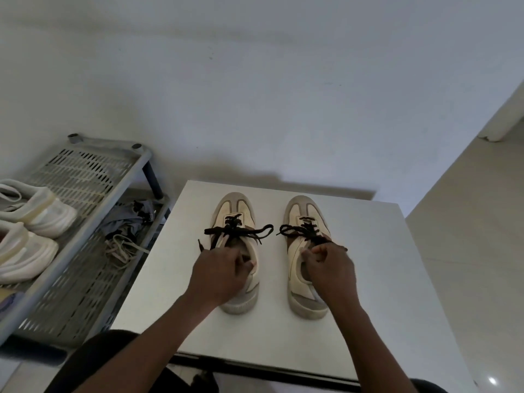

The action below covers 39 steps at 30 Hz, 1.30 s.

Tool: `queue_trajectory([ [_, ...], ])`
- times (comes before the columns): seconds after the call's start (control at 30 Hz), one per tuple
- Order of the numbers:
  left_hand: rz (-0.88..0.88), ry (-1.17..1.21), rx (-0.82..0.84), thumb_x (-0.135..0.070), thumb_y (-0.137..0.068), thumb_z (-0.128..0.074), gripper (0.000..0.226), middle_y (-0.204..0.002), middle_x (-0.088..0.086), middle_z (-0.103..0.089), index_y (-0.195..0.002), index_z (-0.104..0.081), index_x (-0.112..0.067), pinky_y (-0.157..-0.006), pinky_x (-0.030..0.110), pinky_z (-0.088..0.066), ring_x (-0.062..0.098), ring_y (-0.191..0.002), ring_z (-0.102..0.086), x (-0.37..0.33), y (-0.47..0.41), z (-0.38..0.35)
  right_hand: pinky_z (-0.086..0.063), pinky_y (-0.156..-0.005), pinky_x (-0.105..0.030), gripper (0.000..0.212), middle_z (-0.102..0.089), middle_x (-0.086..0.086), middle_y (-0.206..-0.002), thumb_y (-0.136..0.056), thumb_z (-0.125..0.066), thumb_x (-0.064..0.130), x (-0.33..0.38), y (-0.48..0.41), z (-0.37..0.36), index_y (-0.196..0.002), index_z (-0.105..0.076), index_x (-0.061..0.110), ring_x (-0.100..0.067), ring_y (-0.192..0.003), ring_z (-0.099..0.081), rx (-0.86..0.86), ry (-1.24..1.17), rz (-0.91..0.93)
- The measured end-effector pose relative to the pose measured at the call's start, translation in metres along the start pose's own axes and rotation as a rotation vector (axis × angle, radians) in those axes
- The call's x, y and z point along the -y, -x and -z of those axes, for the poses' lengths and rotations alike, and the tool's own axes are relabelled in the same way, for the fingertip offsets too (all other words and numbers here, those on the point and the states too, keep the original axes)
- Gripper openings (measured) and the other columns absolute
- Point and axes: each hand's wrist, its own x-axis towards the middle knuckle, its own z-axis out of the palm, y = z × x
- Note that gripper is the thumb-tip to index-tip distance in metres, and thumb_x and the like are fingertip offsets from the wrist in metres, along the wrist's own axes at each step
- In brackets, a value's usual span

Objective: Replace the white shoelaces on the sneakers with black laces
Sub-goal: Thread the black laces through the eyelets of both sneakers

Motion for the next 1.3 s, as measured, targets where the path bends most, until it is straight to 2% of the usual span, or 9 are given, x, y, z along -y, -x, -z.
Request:
queue_trajectory([
  [0.17,0.109,-0.101,0.201,-0.061,-0.094,-0.034,0.051,-0.075,0.001,-0.066,-0.087,-0.061,-0.018,-0.060,0.026,-0.035,0.019,-0.070,-0.060,-0.018,-0.004,0.002,-0.042,-0.073,-0.030,0.057,-0.064,-0.001,-0.106,-0.086,-0.054,0.064,0.009,0.000,-0.012,-0.114,-0.056,0.014,-0.020,-0.098,-0.060,0.254,0.235,-0.047],
  [0.3,0.246,0.074,0.418,-0.043,-0.092,-0.052,0.033,-0.070,-0.001,-0.055,-0.082,-0.052,-0.012,-0.055,0.024,-0.035,0.019,-0.077,-0.056,-0.025,-0.019,-0.010,-0.040,-0.075,-0.029,0.045,-0.063,-0.002,-0.110,-0.090,-0.057,0.046,0.017,-0.006,-0.013,-0.121,-0.053,0.013,-0.021,-0.102,-0.059,0.280,0.287,-0.057],
  [0.43,0.440,0.385,0.528,-0.025,-0.087,-0.063,0.025,-0.072,0.002,-0.045,-0.086,-0.057,-0.001,-0.057,0.026,-0.033,0.019,-0.078,-0.047,-0.025,-0.033,-0.015,-0.041,-0.066,-0.028,0.027,-0.052,0.006,-0.079,-0.085,-0.059,0.025,0.020,-0.013,-0.018,-0.107,-0.053,0.011,-0.016,-0.080,-0.053,0.284,0.285,-0.063],
  [0.5,0.456,0.425,0.546,-0.023,-0.086,-0.064,0.022,-0.076,0.004,-0.047,-0.085,-0.057,-0.002,-0.059,0.026,-0.035,0.017,-0.075,-0.046,-0.026,-0.038,-0.015,-0.041,-0.064,-0.029,0.020,-0.049,0.006,-0.078,-0.083,-0.059,0.022,0.020,-0.015,-0.021,-0.098,-0.050,0.011,-0.016,-0.079,-0.052,0.268,0.291,-0.026],
  [0.6,0.430,0.377,0.477,-0.020,-0.085,-0.064,0.032,-0.066,0.001,-0.042,-0.064,-0.040,-0.013,-0.053,0.026,-0.031,0.014,-0.062,-0.041,-0.025,-0.044,-0.022,-0.040,-0.066,-0.029,0.019,-0.050,0.004,-0.089,-0.084,-0.057,0.019,0.019,-0.019,-0.031,-0.100,-0.050,0.013,-0.016,-0.083,-0.050,0.227,0.292,0.059],
  [0.8,0.348,0.292,0.356,-0.018,-0.087,-0.063,0.036,-0.064,-0.003,-0.041,-0.064,-0.035,-0.017,-0.046,0.015,-0.025,0.009,-0.059,-0.041,-0.024,-0.057,-0.034,-0.047,-0.071,-0.029,0.019,-0.055,0.004,-0.093,-0.087,-0.057,0.022,0.029,-0.034,-0.045,-0.104,-0.052,0.016,-0.017,-0.089,-0.057,0.226,0.288,0.156],
  [1.03,0.362,0.250,0.286,-0.015,-0.087,-0.060,0.042,-0.061,-0.005,-0.036,-0.061,-0.028,-0.021,-0.056,0.021,-0.024,0.010,-0.060,-0.039,-0.015,-0.085,-0.014,-0.048,-0.071,-0.032,0.010,-0.057,0.002,-0.088,-0.086,-0.055,0.017,0.070,-0.069,-0.045,-0.089,-0.045,0.018,-0.018,-0.081,-0.055,0.256,0.303,0.175],
  [1.17,0.444,0.255,0.332,-0.017,-0.090,-0.058,0.037,-0.061,-0.005,-0.041,-0.063,-0.033,-0.020,-0.054,0.017,-0.031,0.007,-0.056,-0.041,-0.013,-0.099,0.026,-0.047,-0.068,-0.028,0.012,-0.063,0.001,-0.093,-0.088,-0.054,0.016,0.118,-0.078,-0.032,-0.099,-0.054,0.014,-0.019,-0.084,-0.061,0.338,0.354,0.217],
  [1.3,0.527,0.251,0.330,-0.016,-0.091,-0.056,0.013,-0.078,0.004,-0.056,-0.081,-0.048,-0.012,-0.069,0.020,-0.036,0.019,-0.079,-0.058,-0.008,-0.118,0.091,-0.035,-0.064,-0.026,0.011,-0.064,0.000,-0.094,-0.087,-0.052,0.014,0.188,-0.084,-0.016,-0.098,-0.051,0.014,-0.021,-0.086,-0.061,0.422,0.418,0.283],
])
